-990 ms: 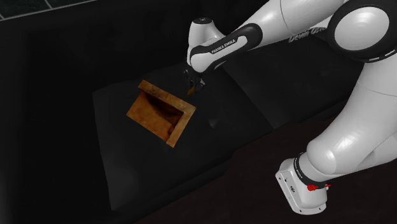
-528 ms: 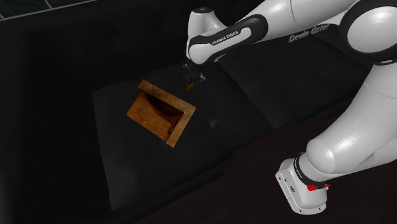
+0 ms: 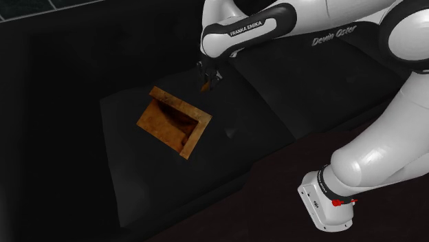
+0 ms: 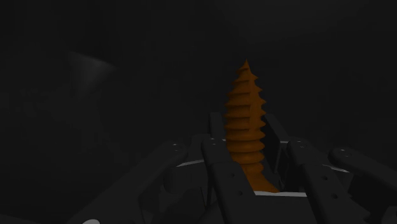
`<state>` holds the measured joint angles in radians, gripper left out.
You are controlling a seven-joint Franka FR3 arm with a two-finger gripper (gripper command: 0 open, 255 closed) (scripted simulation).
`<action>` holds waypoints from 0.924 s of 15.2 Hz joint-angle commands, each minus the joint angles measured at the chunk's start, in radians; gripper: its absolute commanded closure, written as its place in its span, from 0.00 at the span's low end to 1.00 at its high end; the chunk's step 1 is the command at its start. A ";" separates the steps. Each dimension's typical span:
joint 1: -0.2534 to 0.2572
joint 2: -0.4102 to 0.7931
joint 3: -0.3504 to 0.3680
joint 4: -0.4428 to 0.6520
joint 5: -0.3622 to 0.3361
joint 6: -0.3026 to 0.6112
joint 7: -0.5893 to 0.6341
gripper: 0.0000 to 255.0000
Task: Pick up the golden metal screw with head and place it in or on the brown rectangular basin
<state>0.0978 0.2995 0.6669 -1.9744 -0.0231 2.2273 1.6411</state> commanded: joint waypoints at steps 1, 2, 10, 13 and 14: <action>-0.006 -0.018 0.005 0.011 0.012 -0.026 -0.006 1.00; -0.008 -0.025 0.008 0.016 0.017 -0.038 -0.008 1.00; -0.021 -0.073 0.020 0.063 0.049 -0.124 -0.019 1.00; 0.032 -0.048 0.038 0.077 0.026 -0.110 0.060 1.00; 0.051 -0.038 0.042 0.085 0.016 -0.106 0.087 1.00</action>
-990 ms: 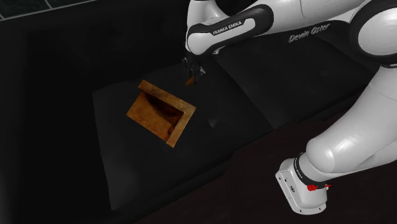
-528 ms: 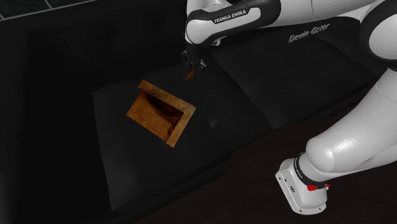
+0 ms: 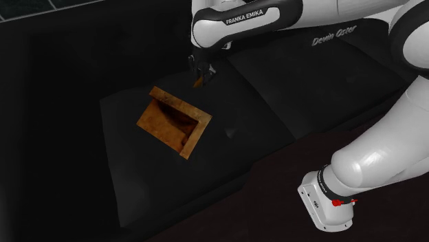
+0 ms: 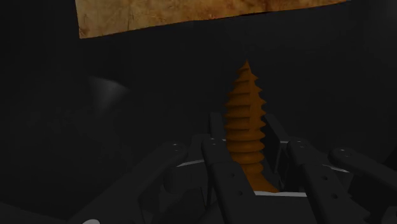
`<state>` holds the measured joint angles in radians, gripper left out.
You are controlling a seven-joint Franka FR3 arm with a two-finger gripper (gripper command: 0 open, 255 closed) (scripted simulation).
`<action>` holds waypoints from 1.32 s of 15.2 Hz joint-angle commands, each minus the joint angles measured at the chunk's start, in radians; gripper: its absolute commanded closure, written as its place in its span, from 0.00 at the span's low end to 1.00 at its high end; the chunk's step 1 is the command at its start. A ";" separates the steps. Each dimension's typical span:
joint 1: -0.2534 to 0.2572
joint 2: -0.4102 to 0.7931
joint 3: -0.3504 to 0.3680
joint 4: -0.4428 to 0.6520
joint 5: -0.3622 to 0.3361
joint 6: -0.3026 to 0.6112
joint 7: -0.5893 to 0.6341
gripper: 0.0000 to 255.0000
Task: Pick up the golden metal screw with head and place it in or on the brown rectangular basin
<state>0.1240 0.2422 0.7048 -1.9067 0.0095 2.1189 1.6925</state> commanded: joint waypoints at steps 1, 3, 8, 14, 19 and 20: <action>0.044 0.031 0.009 0.025 -0.027 0.005 0.063 1.00; 0.086 0.056 0.016 0.046 -0.050 0.010 0.118 1.00; 0.202 0.134 0.020 0.119 -0.116 0.012 0.255 1.00; 0.272 0.201 0.005 0.142 -0.167 0.051 0.325 1.00; 0.283 0.233 -0.011 0.116 -0.190 0.104 0.334 1.00; 0.286 0.240 -0.014 0.111 -0.195 0.115 0.336 1.00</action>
